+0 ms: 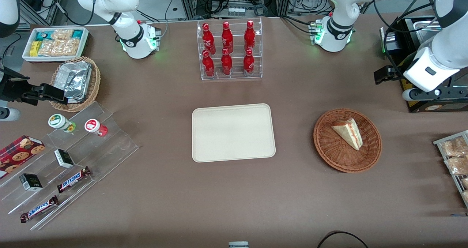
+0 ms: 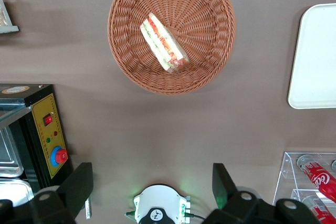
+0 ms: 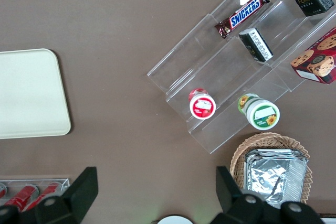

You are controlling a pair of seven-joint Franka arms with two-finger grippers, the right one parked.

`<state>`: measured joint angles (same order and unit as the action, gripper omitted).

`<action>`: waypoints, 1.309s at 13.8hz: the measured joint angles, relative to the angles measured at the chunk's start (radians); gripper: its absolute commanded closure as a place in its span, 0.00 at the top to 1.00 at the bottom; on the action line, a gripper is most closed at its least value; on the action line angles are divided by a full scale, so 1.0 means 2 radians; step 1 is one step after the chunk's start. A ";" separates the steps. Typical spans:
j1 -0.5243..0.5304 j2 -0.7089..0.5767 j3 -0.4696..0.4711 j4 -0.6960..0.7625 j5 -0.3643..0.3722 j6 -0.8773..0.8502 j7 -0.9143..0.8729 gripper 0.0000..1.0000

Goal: Place sandwich from basket to tray
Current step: 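Move the left gripper over the wrapped sandwich in the wicker basket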

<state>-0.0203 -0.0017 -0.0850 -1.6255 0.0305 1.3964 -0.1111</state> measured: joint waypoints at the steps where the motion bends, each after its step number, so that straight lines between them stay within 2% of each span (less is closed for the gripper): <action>1: 0.000 0.000 0.000 0.000 0.000 0.000 0.000 1.00; 6: 0.000 0.006 0.000 -0.003 0.000 0.007 0.000 1.00; 18: 0.014 0.052 0.001 -0.113 0.000 0.171 -0.004 1.00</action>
<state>0.0078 0.1032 -0.0823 -1.8519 0.0305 1.7378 -0.1185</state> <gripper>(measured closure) 0.000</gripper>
